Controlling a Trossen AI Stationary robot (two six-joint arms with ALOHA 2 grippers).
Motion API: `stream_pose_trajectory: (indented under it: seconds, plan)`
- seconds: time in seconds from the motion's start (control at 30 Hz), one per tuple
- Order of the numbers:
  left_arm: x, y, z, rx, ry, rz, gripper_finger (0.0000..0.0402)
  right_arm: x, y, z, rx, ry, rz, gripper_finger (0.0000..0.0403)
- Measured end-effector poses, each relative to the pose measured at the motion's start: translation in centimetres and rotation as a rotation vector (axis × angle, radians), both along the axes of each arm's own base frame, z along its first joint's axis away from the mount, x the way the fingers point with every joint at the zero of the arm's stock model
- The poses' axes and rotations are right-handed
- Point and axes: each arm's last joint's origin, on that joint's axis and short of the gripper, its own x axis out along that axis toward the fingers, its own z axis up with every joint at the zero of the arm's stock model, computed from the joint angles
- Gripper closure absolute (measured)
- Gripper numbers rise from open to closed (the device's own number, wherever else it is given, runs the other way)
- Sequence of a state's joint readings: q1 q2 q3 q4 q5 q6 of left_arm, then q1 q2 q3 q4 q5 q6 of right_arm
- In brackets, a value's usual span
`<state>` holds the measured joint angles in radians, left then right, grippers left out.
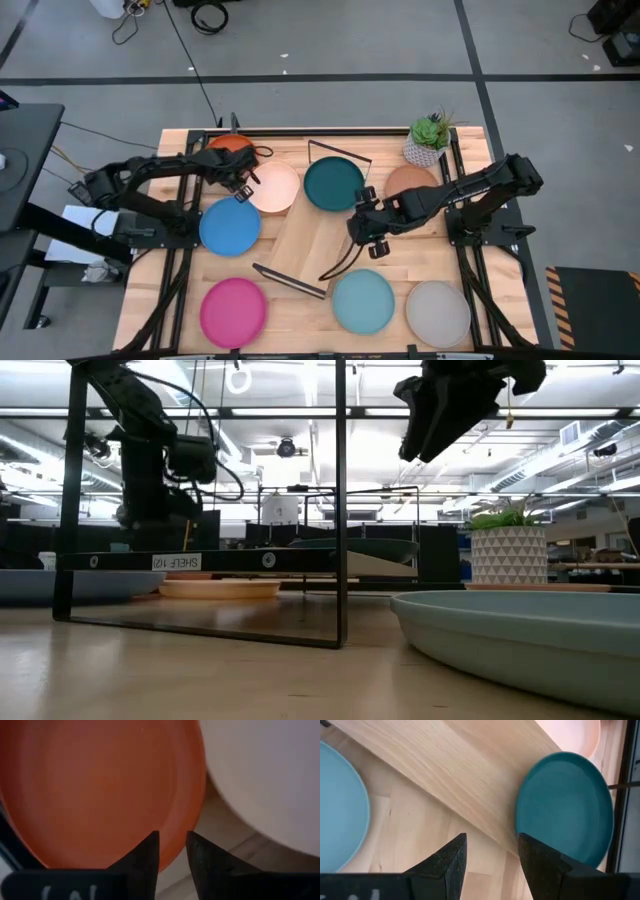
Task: Place and stack plates onto a shelf
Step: Stack the orange plate on top of the dark green plate on the shelf
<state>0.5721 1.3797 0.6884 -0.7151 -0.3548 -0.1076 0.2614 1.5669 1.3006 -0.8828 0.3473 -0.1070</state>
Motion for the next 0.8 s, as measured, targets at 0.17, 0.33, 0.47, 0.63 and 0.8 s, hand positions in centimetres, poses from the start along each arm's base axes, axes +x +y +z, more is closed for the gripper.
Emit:
stream_pose_trajectory:
  seconds: [0.17, 0.33, 0.47, 0.63, 0.8]
  plan:
    - [0.2, 0.4, -0.9, -0.025, 0.056, -0.050, 0.0251, 0.1, 0.3, 0.0, 0.009, -0.019, 0.000, 0.0220]
    - [0.3, 0.4, -1.3, -0.036, 0.078, -0.073, 0.0243, 0.1, 0.3, 0.0, 0.018, -0.025, -0.013, 0.0220]
    - [0.2, 0.4, -0.8, -0.019, 0.063, -0.075, 0.0251, 0.1, 0.3, 0.0, 0.018, -0.026, -0.014, 0.0220]
    - [0.1, 0.3, -0.1, 0.001, 0.045, -0.076, 0.0259, 0.1, 0.3, 0.1, 0.019, -0.028, -0.014, 0.0220]
    - [0.6, 0.6, 1.2, 0.003, 0.041, -0.080, 0.0259, 0.2, 0.3, 0.1, 0.019, -0.030, -0.014, 0.0220]
